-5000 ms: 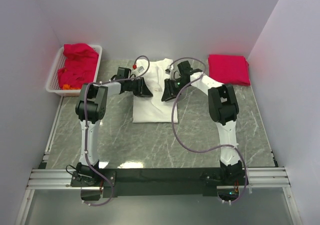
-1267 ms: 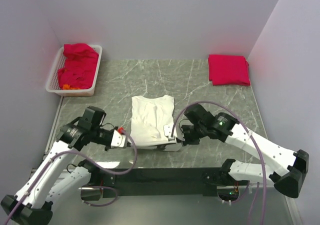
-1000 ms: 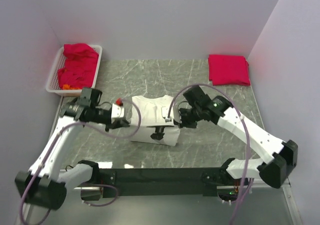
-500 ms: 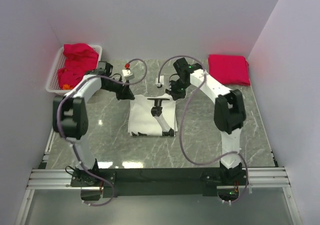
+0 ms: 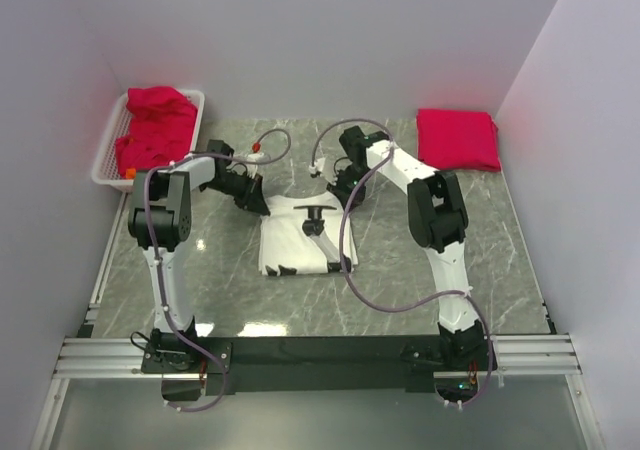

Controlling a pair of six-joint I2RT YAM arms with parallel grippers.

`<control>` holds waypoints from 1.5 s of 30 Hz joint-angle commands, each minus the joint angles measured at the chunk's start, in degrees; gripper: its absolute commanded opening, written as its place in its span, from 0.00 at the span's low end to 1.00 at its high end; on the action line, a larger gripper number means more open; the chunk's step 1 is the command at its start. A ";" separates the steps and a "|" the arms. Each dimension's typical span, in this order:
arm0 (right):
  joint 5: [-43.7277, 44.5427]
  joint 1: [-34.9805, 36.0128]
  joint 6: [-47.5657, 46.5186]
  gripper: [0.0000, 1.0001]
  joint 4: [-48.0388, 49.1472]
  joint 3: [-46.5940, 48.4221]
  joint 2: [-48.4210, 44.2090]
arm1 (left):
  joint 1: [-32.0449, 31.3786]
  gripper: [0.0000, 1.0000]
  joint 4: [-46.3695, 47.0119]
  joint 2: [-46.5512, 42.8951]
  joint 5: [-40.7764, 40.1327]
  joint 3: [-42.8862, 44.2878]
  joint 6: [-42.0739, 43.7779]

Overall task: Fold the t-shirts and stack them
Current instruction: Fold the tshirt

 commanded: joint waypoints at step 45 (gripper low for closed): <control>-28.31 4.96 43.66 0.41 14.73 -16.10 -1.20 | -30.84 0.45 13.10 -29.59 -14.28 -29.83 31.58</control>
